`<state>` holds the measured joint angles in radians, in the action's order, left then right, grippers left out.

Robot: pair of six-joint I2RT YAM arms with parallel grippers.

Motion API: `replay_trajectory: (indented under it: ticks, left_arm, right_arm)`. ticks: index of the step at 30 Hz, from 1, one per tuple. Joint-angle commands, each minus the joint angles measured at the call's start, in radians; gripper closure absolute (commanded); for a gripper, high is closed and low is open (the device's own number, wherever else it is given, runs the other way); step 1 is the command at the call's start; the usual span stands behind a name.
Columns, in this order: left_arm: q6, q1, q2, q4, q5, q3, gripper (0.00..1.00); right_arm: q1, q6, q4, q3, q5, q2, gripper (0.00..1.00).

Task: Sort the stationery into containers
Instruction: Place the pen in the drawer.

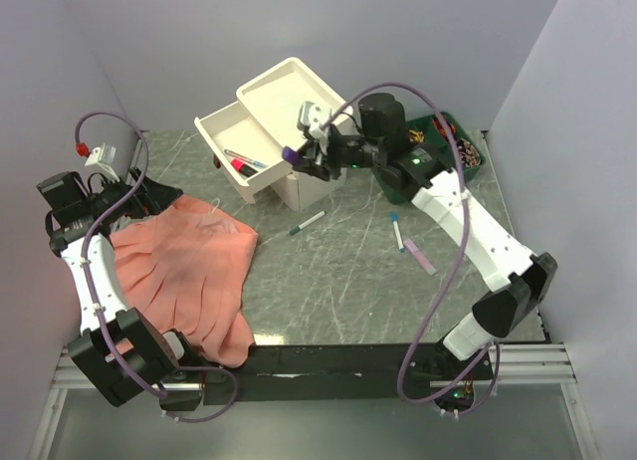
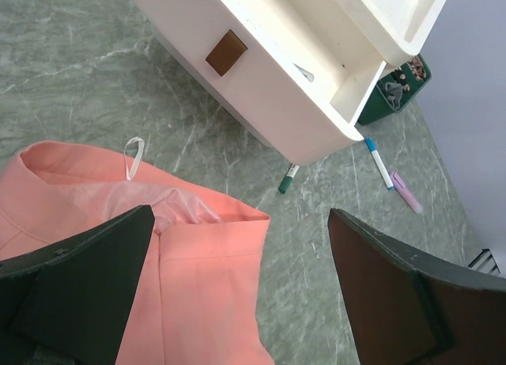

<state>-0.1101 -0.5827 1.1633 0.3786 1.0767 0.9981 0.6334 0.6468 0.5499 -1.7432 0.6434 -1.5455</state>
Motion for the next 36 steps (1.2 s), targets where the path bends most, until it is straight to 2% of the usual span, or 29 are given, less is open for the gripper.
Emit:
replay_trajectory:
  ticks: [1, 4, 8, 15, 20, 21, 22, 25, 28, 36]
  left_arm:
    - [-0.005, 0.003, -0.017, -0.023, 0.042, 0.022, 0.01]
    - [0.001, 0.003, -0.022, -0.007, 0.04, 0.02, 0.01]
    - [-0.01, 0.004, -0.025, -0.012, 0.043, 0.011, 0.01]
    - [-0.008, 0.003, -0.019, -0.003, 0.042, 0.028, 0.01]
    - [-0.011, 0.003, -0.01, -0.001, 0.035, 0.031, 0.01]
    - [-0.014, 0.003, -0.005, -0.003, 0.035, 0.033, 0.0]
    - [-0.017, 0.004, -0.004, -0.004, 0.037, 0.033, 0.0]
    - [-0.017, 0.004, 0.004, -0.007, 0.032, 0.036, 0.01]
    - [-0.019, 0.006, 0.013, -0.014, 0.031, 0.043, 0.0]
    - [-0.057, 0.004, 0.026, -0.061, 0.04, 0.04, 0.0]
  right_arm:
    - [0.07, -0.326, -0.281, -0.044, -0.011, -0.096, 0.95]
    - [0.086, -0.441, -0.398, -0.084, -0.045, -0.177, 0.94]
    - [0.123, -0.605, -0.626, -0.087, -0.209, -0.281, 0.94]
    - [0.146, -0.616, -0.637, -0.196, -0.281, -0.415, 0.93]
    - [0.141, -0.604, -0.628, -0.21, -0.336, -0.462, 0.91]
    - [0.143, -0.599, -0.631, -0.207, -0.352, -0.467, 0.86]
    - [0.141, -0.595, -0.63, -0.205, -0.37, -0.475, 0.71]
    - [0.141, -0.579, -0.598, -0.223, -0.376, -0.493, 0.56]
    - [0.137, -0.588, -0.584, -0.231, -0.383, -0.492, 0.45]
    - [0.135, -0.57, -0.558, -0.213, -0.358, -0.438, 0.43]
